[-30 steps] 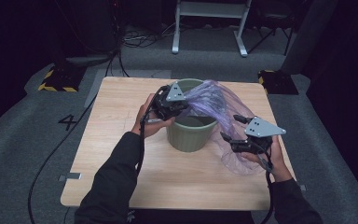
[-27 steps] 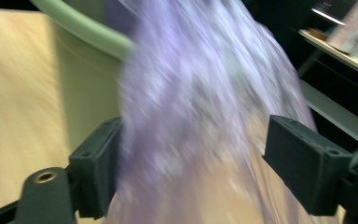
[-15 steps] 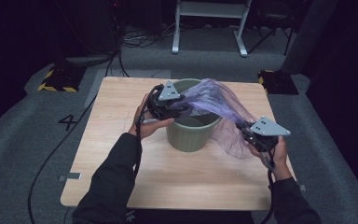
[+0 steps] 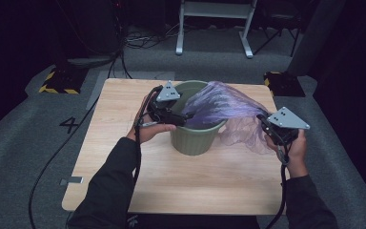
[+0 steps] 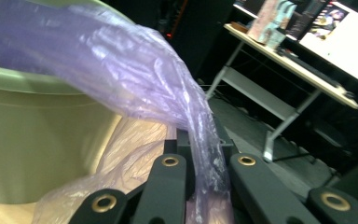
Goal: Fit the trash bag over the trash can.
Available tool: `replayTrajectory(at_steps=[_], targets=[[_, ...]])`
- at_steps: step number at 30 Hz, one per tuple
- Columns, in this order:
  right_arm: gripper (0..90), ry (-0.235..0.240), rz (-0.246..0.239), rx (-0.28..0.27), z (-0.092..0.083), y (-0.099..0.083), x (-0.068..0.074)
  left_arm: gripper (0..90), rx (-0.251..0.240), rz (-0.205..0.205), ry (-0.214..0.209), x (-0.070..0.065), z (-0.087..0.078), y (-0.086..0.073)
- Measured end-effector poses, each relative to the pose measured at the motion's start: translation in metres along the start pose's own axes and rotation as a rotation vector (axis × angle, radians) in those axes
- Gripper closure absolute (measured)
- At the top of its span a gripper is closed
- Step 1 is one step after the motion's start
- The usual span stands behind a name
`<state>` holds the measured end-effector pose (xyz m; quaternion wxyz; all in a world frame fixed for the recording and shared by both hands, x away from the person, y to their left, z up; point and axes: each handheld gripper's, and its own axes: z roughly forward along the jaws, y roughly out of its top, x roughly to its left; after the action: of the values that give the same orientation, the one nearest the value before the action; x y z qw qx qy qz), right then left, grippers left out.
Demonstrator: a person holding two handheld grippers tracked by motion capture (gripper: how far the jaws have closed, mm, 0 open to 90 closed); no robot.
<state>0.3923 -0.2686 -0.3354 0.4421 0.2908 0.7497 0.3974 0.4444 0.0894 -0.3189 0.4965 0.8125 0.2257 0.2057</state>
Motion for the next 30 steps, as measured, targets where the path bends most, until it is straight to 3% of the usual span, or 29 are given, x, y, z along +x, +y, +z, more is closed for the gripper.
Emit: replayTrajectory(at_steps=[2,6,12,13,19,22,24,25,27,30], targets=[[87.6,0.0,-0.009,-0.005,-0.001,0.003,0.0,21.5,-0.009,-0.006,-0.012,0.0,0.001,0.001],[86.7,-0.011,-0.09,-0.006,0.0,0.013,0.008,21.5,-0.004,0.025,-0.032,-0.01,0.006,0.006],[85.3,0.047,-0.153,-0.034,0.002,0.03,0.029,21.8,-0.001,0.083,-0.069,-0.031,0.013,0.019],[84.6,0.075,-0.167,-0.041,0.003,0.035,0.035,23.5,-0.001,0.093,-0.075,-0.034,0.014,0.02],[82.7,0.121,-0.217,-0.045,0.004,0.044,0.053,29.2,0.018,0.128,-0.123,-0.046,0.023,0.023],[81.8,0.156,-0.231,-0.056,0.004,0.049,0.061,38.9,0.021,0.162,-0.124,-0.049,0.023,0.023],[80.3,0.184,-0.226,-0.065,0.003,0.05,0.064,54.3,0.019,0.206,-0.124,-0.051,0.021,0.023],[77.5,0.198,-0.227,-0.07,0.002,0.051,0.067,69.4,0.02,0.223,-0.123,-0.052,0.021,0.023],[75.3,0.212,-0.223,-0.074,0.002,0.051,0.068,73.6,0.024,0.244,-0.102,-0.052,0.02,0.022],[66.6,0.242,-0.204,-0.083,-0.001,0.05,0.07,83.2,0.013,0.241,-0.093,-0.049,0.017,0.018]])
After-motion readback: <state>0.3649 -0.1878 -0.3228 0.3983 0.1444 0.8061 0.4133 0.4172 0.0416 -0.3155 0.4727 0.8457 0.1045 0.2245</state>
